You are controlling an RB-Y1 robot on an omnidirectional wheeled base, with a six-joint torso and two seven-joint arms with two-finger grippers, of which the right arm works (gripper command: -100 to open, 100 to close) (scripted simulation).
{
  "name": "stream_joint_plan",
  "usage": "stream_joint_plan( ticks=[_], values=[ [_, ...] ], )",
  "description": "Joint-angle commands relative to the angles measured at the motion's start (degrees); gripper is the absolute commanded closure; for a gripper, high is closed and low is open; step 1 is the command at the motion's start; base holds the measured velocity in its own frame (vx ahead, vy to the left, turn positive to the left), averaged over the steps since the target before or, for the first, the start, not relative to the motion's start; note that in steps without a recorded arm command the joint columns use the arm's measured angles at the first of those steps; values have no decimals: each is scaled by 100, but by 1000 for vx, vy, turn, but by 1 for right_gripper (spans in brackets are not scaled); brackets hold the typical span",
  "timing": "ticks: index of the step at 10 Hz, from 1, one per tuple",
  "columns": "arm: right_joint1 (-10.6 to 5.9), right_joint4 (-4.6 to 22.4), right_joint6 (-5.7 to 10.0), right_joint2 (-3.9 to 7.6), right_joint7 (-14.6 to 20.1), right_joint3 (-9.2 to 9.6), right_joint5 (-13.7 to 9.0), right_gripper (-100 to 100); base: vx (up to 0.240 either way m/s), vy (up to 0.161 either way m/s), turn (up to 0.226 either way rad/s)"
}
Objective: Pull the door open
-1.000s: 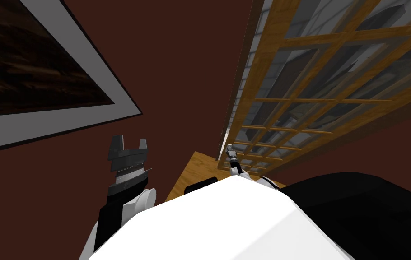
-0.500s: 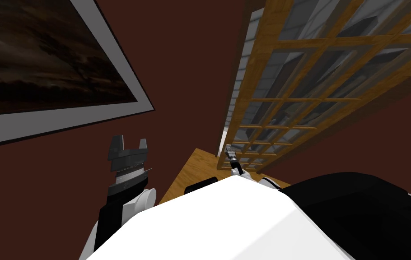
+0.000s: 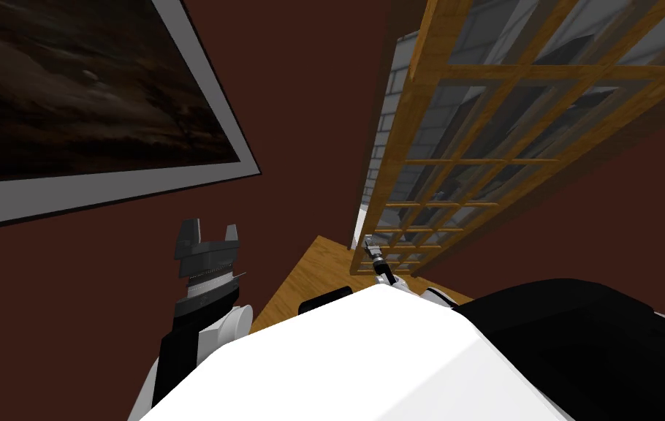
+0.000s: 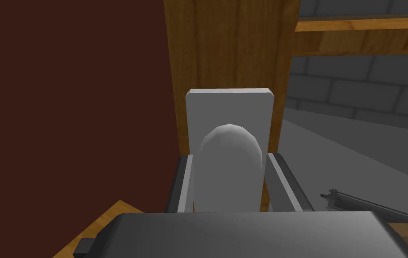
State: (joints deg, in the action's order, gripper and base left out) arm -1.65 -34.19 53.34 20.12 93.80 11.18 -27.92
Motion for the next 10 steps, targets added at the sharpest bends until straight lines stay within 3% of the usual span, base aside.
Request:
stream_joint_plan(
  ticks=[1,3,4,5,10],
  values=[
    [90,-75,58,100,174,175,92,100,-281,-22,94],
    [140,-111,113,176,302,305,162,100,-236,-19,54],
    [96,-48,98,150,255,259,139,100,-98,-9,16],
    [185,-65,207,242,410,412,224,100,-156,-31,88],
    [378,-150,504,506,777,763,425,100,-204,-53,74]
  ],
)
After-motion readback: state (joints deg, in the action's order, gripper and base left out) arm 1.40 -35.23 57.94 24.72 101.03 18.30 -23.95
